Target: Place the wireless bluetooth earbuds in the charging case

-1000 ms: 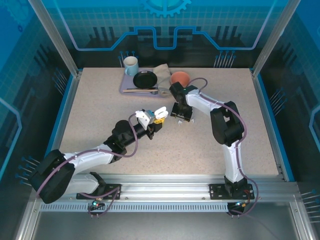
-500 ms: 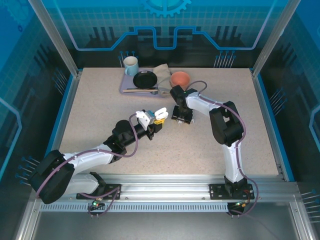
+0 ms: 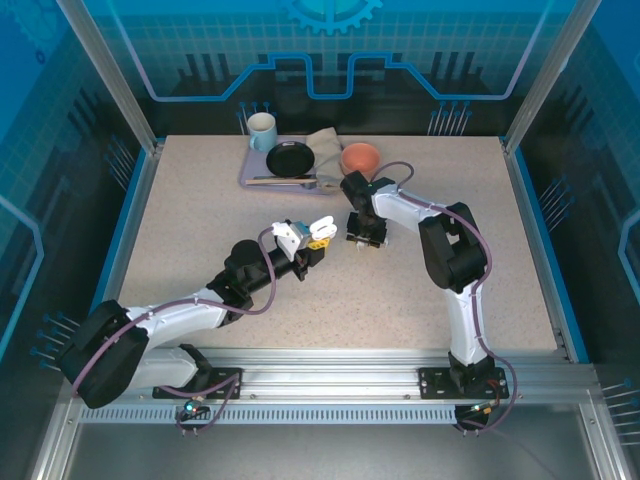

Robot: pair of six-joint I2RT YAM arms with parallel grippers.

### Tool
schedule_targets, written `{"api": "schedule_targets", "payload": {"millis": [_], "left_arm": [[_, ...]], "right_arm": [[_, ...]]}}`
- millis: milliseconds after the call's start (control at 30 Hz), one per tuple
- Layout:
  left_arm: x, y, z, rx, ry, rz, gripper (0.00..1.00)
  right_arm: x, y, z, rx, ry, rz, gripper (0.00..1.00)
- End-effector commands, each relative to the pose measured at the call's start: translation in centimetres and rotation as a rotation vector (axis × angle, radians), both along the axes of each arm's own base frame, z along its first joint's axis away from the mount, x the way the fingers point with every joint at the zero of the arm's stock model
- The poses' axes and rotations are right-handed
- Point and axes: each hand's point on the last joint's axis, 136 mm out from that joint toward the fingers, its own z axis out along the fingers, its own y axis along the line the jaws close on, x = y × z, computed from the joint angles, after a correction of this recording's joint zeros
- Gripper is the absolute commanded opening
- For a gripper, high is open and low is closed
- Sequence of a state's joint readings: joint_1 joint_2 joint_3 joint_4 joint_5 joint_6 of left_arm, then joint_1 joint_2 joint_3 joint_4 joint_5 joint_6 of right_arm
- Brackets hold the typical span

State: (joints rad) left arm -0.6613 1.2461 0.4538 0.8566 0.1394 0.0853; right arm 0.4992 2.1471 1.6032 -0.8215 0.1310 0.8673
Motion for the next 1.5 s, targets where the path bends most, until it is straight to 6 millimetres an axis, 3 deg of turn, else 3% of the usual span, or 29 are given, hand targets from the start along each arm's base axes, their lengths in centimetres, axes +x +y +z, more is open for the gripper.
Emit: {"api": "schedule_targets", "payload": {"millis": [0,667,1033,1233,1467], "left_arm": [[-0.4,-0.4,2.9,-0.033,-0.070,-0.029,0.00],[-0.2,-0.6,3.0,-0.030,-0.067,-0.033,0.00],[-0.2,-0.6,3.2,-0.035,-0.064,-0.034,0.00],[-0.2,-0.7,3.1,-0.034,-0.058,-0.034,0.00],[-0.1,-0.7,3.1,-0.032,-0.056,-0.033,0.00]], "right_arm": [[-0.1,1.4,-1.1,0.036,0.003,0.041,0.39],[-0.6,1.5,-1.3,0.055,0.011,0.042,0.27],[-0.4,1.3,0.0,0.059,-0.016,0.035,0.24],[-0.6,1.2,0.1,0.058,-0.015,0.036,0.24],[-1.1,1.0,-0.4,0.051,0.003,0.031,0.37]]}}
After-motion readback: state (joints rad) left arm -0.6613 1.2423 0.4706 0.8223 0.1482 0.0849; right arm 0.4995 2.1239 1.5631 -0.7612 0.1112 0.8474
